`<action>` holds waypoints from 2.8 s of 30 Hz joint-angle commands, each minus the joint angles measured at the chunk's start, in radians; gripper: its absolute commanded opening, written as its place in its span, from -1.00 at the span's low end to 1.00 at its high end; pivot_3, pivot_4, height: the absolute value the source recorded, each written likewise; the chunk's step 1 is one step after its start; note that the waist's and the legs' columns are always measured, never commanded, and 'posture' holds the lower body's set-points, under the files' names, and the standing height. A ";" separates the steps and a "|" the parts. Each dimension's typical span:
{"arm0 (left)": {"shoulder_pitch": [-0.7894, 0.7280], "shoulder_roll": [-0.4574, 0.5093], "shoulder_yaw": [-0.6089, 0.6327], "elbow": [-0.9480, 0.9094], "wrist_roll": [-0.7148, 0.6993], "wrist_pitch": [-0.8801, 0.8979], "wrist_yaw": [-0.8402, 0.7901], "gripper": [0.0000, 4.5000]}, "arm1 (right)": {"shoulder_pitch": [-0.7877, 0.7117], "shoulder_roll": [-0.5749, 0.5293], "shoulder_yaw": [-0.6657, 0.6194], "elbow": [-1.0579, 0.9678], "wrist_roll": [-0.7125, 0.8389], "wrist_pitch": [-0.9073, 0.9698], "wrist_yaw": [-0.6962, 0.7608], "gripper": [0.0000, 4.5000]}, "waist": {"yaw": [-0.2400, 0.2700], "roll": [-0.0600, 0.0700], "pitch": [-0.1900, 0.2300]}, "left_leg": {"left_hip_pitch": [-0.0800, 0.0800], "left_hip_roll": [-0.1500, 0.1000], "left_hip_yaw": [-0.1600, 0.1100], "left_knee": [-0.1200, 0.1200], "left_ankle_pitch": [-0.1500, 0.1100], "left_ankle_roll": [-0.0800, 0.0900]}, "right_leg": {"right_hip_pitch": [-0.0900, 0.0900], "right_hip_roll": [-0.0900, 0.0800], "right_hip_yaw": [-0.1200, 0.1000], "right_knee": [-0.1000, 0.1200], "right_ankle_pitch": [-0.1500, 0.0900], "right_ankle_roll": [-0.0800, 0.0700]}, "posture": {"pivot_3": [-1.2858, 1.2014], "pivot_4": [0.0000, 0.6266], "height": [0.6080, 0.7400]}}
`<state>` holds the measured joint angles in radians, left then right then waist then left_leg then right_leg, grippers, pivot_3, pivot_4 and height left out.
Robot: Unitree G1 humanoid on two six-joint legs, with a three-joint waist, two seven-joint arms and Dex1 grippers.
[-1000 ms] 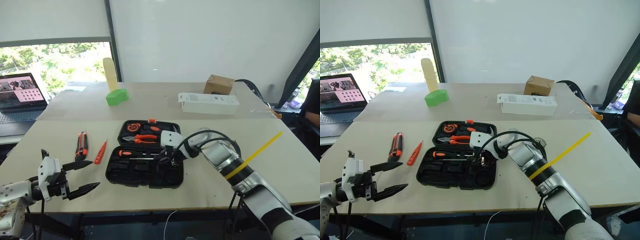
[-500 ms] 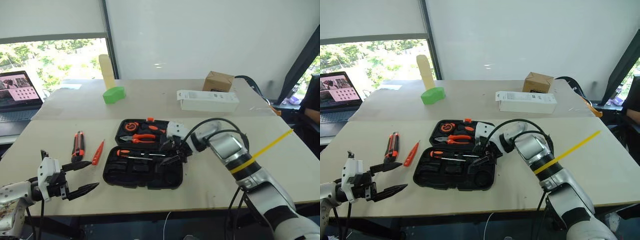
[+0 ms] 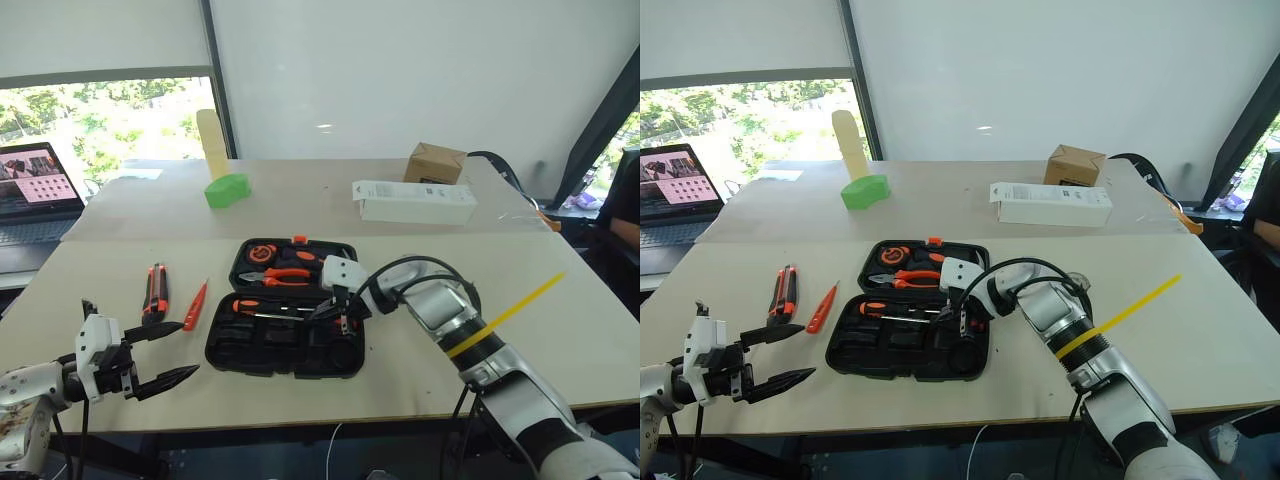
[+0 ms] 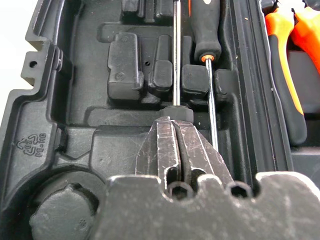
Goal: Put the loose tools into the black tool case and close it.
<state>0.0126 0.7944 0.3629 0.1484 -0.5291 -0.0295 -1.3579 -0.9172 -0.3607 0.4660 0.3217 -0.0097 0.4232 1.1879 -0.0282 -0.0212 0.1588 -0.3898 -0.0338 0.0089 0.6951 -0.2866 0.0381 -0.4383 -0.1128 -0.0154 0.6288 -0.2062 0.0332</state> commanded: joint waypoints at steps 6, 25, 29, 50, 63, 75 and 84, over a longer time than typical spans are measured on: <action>0.056 0.016 0.038 -0.021 -0.001 -0.027 0.010 1.00 | 0.005 0.081 0.051 0.101 -0.064 0.008 -0.049 -0.99 | -0.021 0.000 0.000 | 0.006 0.002 0.001 -0.001 -0.001 0.001 | 0.002 0.000 0.000 0.000 0.000 -0.002 | 0.03 -0.52 1.00; 0.356 -0.093 0.420 0.114 -0.004 -0.012 0.364 1.00 | 0.766 -0.066 -0.619 -0.526 0.429 -0.433 -0.003 0.55 | 0.017 -0.001 0.000 | 0.001 0.007 0.002 0.000 -0.009 0.003 | 0.002 0.004 -0.003 -0.007 0.002 -0.004 | 0.03 -0.52 1.00; 0.356 -0.078 0.367 -0.039 -0.036 0.163 0.446 1.00 | 0.840 -0.102 -0.656 -0.561 0.512 -0.404 -0.001 0.99 | 0.018 -0.001 0.002 | 0.009 0.009 0.002 0.000 -0.008 0.002 | 0.012 0.005 -0.003 -0.015 0.003 -0.003 | 0.03 -0.52 1.00; -0.464 -0.075 -0.156 -0.273 -0.030 1.255 1.159 1.00 | 0.499 -0.239 -0.476 -0.647 0.512 -0.141 -0.123 0.99 | 0.016 -0.003 0.003 | 0.015 0.009 -0.001 -0.001 -0.007 -0.008 | 0.011 0.015 0.006 -0.006 0.003 -0.005 | 0.03 -0.52 1.00; -0.490 -0.160 -0.151 -0.225 0.033 1.267 1.151 0.69 | 0.552 -0.261 -0.501 -0.699 0.546 -0.121 -0.130 1.00 | 0.025 -0.004 0.003 | 0.014 0.008 -0.003 0.000 -0.007 -0.008 | 0.011 0.013 0.006 -0.005 0.003 -0.005 | 0.03 -0.52 1.00; -0.500 -0.123 -0.041 -0.180 -0.016 1.043 0.896 -0.80 | 0.596 -0.293 -0.532 -0.718 0.574 -0.116 -0.130 1.00 | 0.037 -0.004 0.004 | 0.013 0.007 -0.003 0.001 -0.006 -0.009 | 0.010 0.012 0.005 -0.005 0.003 -0.005 | 0.03 -0.52 1.00; -0.564 0.104 -0.297 -0.091 0.054 0.410 -0.029 -0.80 | 0.650 -0.332 -0.547 -0.722 0.588 -0.125 -0.102 1.00 | 0.042 -0.004 0.004 | 0.002 0.006 -0.001 0.002 -0.005 -0.011 | 0.001 0.011 0.004 -0.006 0.003 -0.006 | 0.03 -0.52 1.00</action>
<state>-0.5263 0.8650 0.1587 0.0265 -0.5356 0.5062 -1.2178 -0.2652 -0.6792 -0.0569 -0.3677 0.5579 0.3123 1.0726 0.0137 -0.0247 0.1624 -0.3872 -0.0275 0.0084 0.6985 -0.2915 0.0280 -0.4369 -0.1018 -0.0118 0.6213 -0.2034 0.0275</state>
